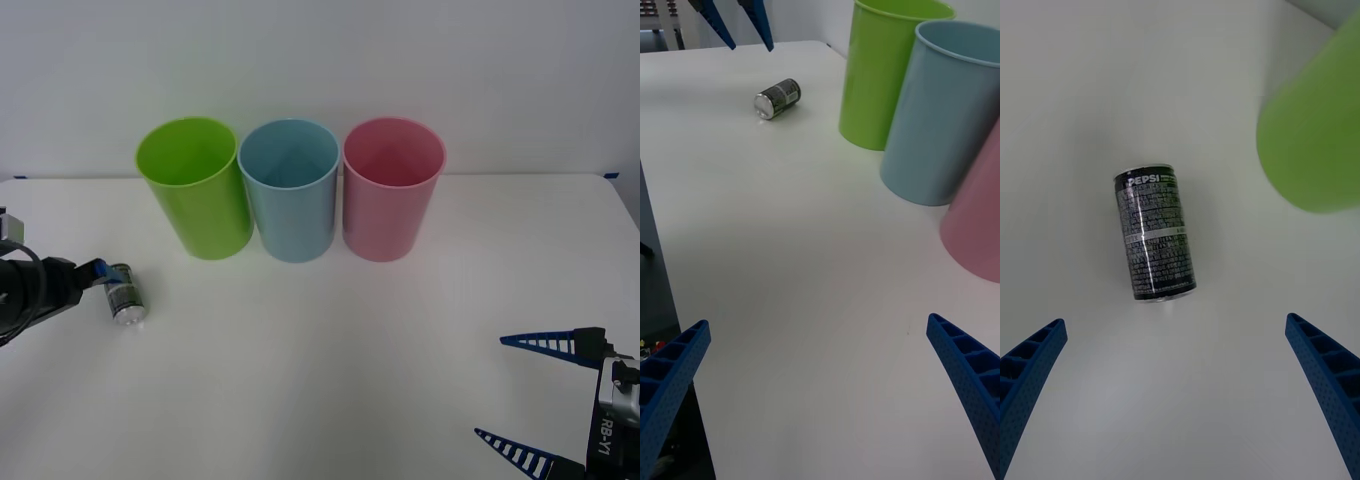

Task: Put cans in the blue bin and PET bottles in the pink bin and trash in the green bin.

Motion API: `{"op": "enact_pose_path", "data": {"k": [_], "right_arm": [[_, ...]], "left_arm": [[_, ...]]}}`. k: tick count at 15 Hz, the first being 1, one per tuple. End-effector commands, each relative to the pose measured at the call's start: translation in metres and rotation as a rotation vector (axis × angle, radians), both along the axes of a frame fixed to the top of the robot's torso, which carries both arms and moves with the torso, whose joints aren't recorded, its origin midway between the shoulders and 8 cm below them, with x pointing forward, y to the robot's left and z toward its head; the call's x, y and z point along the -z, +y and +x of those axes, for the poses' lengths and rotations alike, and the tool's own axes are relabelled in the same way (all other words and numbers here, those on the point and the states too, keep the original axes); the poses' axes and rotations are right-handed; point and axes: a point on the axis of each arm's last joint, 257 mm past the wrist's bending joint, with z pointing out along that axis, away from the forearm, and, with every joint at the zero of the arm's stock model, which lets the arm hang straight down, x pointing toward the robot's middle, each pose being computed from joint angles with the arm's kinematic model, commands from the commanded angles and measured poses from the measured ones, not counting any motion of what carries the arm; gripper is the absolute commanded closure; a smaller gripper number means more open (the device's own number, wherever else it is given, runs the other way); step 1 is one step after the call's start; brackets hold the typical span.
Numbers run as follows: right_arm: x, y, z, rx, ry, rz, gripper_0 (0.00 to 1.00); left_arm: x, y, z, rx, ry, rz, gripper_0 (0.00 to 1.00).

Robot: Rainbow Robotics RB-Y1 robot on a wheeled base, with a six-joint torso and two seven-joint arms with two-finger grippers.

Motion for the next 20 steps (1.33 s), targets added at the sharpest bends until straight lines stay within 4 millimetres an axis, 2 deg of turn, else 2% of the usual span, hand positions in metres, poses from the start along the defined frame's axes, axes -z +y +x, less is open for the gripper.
{"op": "enact_pose_path", "data": {"k": [1,3,7,13,20], "right_arm": [[0.000,0.000,0.000,0.000,0.000,0.000,0.00],[0.000,0.000,0.000,0.000,0.000,0.000,0.00],[0.000,0.000,0.000,0.000,0.000,0.000,0.00],[0.000,0.000,0.000,0.000,0.000,0.000,0.00],[0.000,0.000,0.000,0.000,0.000,0.000,0.00]], "left_arm": [[0.008,0.003,0.013,-0.013,0.016,0.017,0.00],[0.015,0.004,0.022,-0.016,0.033,0.028,0.00],[0.029,0.003,0.027,-0.040,0.094,0.065,0.00],[0.047,0.002,0.055,-0.132,0.123,0.017,0.00],[0.070,0.006,0.058,-0.154,0.184,0.034,0.00]]}}
